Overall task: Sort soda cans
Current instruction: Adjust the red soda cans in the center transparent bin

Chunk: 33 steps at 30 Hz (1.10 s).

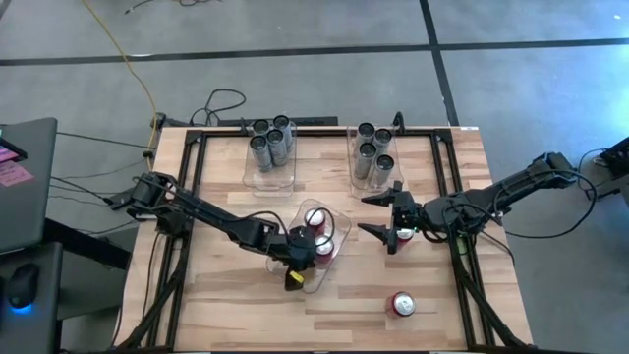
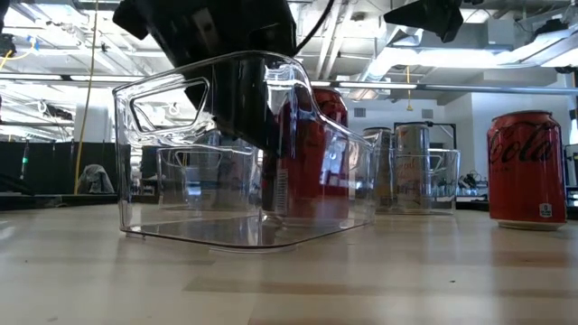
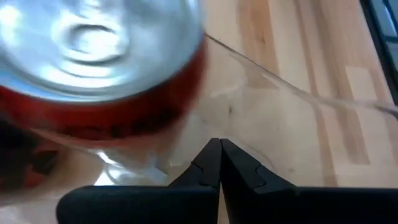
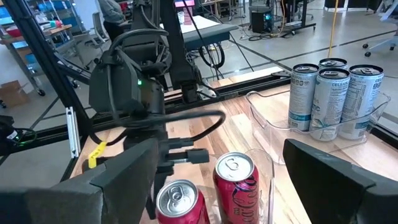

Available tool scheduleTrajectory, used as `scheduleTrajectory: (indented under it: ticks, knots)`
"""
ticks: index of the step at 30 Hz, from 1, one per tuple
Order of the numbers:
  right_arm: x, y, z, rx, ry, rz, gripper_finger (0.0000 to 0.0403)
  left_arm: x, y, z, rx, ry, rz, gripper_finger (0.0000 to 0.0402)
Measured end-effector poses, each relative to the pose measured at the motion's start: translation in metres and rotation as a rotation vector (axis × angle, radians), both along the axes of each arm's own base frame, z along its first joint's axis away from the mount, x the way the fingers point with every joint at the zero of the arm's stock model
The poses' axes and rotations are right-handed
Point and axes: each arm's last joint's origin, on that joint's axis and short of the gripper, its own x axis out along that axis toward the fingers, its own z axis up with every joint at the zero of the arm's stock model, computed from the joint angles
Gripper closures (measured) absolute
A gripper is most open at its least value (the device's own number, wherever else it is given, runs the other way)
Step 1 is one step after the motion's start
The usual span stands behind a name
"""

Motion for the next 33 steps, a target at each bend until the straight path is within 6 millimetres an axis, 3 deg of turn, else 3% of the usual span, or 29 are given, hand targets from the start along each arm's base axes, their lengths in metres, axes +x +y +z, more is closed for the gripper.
scheduleTrajectory:
  ticks: [5,12,33]
  knots:
    - [0.000,0.000,0.000,0.000,0.000,0.000,0.0037,0.007,-0.001,-0.008,-0.029,-0.020,0.052,0.0401]
    - [0.000,0.000,0.000,-0.002,0.004,0.000,0.0037,0.025,-0.002,-0.044,-0.131,0.014,0.079,0.0401]
    - [0.000,0.000,-0.001,-0.003,0.008,0.002,0.0037,0.024,0.006,-0.043,-0.006,-0.016,0.262,0.0401]
